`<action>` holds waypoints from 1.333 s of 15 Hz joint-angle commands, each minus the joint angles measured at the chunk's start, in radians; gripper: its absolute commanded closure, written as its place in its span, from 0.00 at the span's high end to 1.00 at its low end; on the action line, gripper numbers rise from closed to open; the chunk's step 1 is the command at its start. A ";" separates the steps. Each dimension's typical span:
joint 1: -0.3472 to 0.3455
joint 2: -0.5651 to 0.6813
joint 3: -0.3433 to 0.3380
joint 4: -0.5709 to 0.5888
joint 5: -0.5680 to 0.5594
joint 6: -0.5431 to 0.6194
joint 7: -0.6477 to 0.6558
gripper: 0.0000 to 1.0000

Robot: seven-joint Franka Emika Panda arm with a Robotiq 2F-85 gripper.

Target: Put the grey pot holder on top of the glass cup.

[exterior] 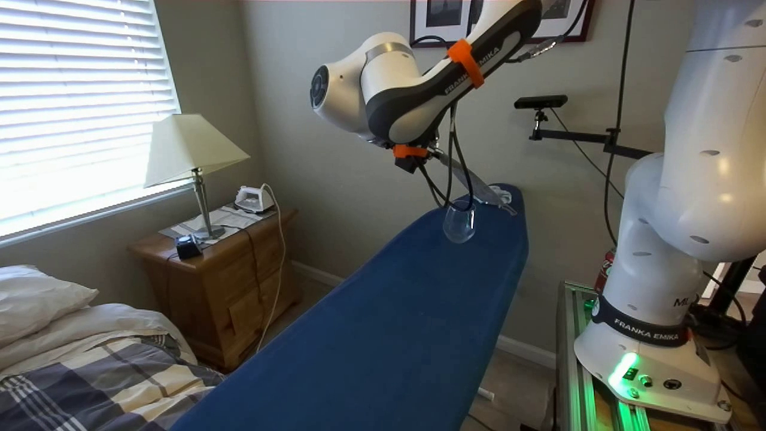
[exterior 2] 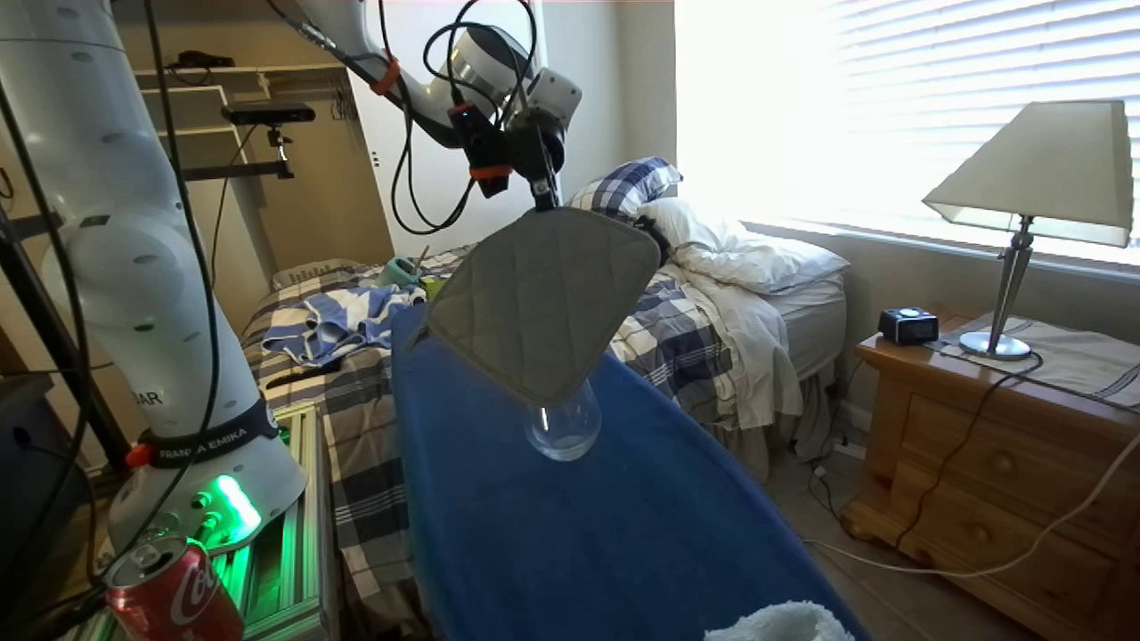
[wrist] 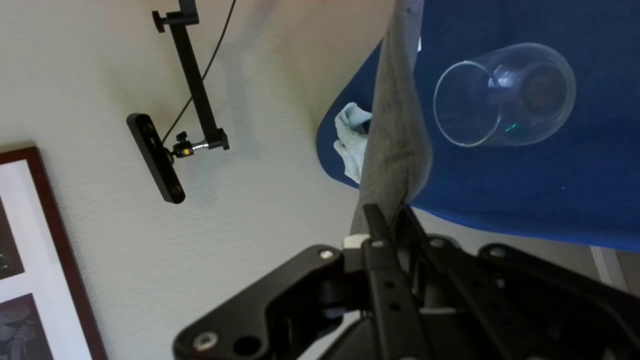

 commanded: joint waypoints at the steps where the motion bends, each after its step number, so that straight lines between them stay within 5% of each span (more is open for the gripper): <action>1: -0.004 0.022 -0.001 -0.004 -0.022 0.044 -0.006 0.02; 20: -0.005 0.059 -0.007 -0.058 -0.006 0.224 0.176 0.02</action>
